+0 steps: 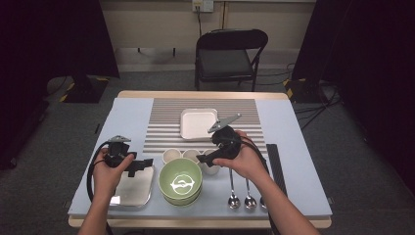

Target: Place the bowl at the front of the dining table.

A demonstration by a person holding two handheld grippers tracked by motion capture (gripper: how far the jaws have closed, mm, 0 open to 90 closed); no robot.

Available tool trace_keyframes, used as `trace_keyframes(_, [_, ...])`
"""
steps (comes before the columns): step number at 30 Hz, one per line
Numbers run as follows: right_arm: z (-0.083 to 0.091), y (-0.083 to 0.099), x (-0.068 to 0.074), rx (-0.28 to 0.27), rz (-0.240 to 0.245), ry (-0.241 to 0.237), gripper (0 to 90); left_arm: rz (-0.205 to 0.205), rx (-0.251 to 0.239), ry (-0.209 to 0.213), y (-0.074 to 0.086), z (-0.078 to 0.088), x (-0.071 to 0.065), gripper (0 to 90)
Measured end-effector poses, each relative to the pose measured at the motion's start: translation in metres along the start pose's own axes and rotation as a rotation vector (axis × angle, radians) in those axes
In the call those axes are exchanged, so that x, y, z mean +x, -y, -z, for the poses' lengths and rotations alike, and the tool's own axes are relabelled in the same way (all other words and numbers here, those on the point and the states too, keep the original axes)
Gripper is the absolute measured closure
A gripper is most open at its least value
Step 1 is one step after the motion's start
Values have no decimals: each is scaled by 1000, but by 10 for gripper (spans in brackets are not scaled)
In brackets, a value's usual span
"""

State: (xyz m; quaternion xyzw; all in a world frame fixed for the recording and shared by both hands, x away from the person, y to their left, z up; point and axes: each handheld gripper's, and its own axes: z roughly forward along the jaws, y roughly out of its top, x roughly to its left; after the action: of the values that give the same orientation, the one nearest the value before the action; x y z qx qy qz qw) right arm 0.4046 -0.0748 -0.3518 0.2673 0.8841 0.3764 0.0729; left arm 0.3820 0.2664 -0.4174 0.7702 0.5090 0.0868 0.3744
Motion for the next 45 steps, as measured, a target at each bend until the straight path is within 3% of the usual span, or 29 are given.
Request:
trace_keyframes(34, [-29,-13,23,27,30,-59,201,7,-16,6,0,4,1,204])
trace_keyframes(45, [-39,-12,26,20,16,-95,374,7,-19,5,0,5,2,204])
